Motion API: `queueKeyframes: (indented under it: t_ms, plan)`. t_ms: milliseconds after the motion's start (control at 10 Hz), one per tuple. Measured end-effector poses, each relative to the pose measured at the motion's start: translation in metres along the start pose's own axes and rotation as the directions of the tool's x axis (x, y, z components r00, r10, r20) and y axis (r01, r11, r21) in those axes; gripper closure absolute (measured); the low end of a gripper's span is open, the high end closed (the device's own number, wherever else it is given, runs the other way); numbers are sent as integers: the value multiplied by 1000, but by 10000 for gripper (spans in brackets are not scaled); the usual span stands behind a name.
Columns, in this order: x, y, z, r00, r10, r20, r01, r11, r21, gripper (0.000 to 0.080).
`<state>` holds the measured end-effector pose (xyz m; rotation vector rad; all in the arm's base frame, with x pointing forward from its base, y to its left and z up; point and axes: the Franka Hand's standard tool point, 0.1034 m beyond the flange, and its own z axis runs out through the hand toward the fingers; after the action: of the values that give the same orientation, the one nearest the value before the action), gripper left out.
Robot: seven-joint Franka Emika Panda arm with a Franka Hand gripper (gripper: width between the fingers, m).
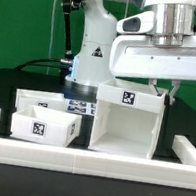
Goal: Assemble drawer
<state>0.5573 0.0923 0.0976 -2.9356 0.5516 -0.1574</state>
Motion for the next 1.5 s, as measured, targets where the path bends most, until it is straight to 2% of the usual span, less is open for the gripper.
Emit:
queueKeyframes:
  t_ms: [300, 700, 1100, 1200, 1500]
  plan:
    - [2, 0, -2, 1000, 28, -8, -28, 1000, 5, 754]
    - [3, -4, -4, 973, 231, -9, -230, 973, 23, 754]
    - [7, -9, -4, 831, 557, -8, -556, 830, 45, 753]
    - [11, -7, -5, 795, 606, -5, -605, 794, 60, 753]
    - [8, -13, -7, 701, 712, 19, -712, 699, 73, 753]
